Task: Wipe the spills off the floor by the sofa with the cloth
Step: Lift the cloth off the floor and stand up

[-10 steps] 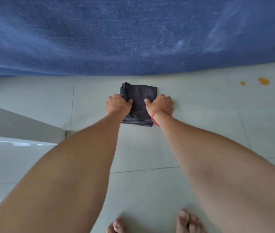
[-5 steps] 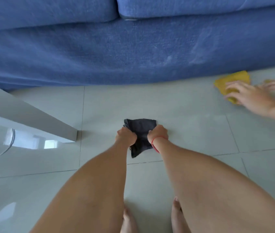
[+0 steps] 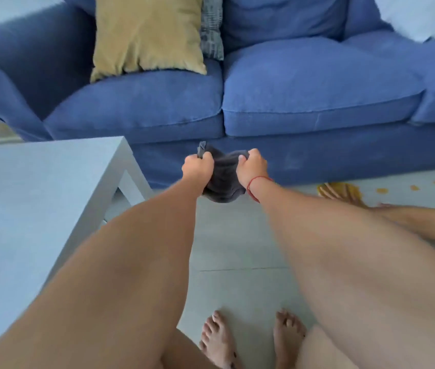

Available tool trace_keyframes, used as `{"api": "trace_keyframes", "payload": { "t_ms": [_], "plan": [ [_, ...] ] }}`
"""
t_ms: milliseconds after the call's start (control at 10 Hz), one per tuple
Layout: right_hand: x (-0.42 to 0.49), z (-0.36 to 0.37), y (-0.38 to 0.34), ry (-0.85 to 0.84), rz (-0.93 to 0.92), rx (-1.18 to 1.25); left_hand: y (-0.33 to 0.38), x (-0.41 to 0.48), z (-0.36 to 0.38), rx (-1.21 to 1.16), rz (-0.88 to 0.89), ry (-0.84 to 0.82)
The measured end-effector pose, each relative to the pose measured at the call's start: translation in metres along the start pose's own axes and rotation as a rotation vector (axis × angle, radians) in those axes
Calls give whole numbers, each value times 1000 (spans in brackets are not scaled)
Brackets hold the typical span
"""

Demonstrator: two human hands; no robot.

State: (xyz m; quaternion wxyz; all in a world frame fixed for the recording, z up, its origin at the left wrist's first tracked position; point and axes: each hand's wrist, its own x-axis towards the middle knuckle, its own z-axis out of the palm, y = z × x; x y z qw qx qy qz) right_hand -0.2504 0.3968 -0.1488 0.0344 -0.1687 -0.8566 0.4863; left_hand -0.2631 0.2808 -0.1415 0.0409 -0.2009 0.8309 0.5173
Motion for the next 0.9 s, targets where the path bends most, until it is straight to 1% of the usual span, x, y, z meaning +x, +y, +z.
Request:
{"api": "trace_keyframes", "payload": {
  "t_ms": [100, 200, 300, 400, 500, 600, 700, 800, 900],
  "plan": [
    [-30, -12, -46, -27, -89, 17, 21, -23, -43, -4, 55, 49],
    [-60, -10, -83, -50, -183, 11, 23, -42, -89, 34, 80, 109],
    [-90, 9, -115, -98, -257, 33, 12, -59, -142, 65, 89, 183],
    [-126, 39, -146, -178, -318, 49, -5, -82, -204, 75, 49, 265],
    [-166, 74, -177, -283, -372, 56, -30, -109, -266, 88, 9, 395],
    [-208, 106, -203, -428, -414, 36, -60, -133, -317, 106, -50, 513],
    [-240, 136, -220, -539, -423, 1, -86, -150, -353, 137, -126, 580],
    [-256, 148, -220, -654, -365, -163, -104, -164, -368, 272, -311, 506],
    [-244, 139, -237, -538, -450, -132, -118, -164, -373, 528, -438, 485]
  ]
}}
